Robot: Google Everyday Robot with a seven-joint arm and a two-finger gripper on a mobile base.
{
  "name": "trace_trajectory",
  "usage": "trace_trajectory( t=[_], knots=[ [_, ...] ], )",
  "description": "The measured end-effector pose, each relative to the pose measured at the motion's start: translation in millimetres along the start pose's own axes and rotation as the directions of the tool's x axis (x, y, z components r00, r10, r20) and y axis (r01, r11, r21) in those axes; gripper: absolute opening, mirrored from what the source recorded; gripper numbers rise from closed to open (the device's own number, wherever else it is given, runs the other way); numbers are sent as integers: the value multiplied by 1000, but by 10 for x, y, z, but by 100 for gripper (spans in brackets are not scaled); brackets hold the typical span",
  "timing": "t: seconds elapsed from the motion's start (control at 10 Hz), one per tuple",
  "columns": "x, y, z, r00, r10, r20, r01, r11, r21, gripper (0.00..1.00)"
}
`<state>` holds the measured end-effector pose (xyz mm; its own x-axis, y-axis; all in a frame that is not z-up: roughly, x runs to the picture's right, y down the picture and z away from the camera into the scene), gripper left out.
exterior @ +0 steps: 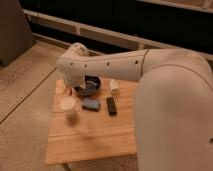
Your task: Pick up the ceramic bowl
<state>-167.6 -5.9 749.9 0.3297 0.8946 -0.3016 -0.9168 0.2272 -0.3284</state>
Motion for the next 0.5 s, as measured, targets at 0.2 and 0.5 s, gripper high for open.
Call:
trace_trajectory(
  t=[0.2, 0.5],
  knots=[
    [3, 16, 10, 1000, -3, -2, 3, 1000, 0, 65],
    [27, -524, 47, 996, 93, 4, -93, 994, 59, 65]
  ],
)
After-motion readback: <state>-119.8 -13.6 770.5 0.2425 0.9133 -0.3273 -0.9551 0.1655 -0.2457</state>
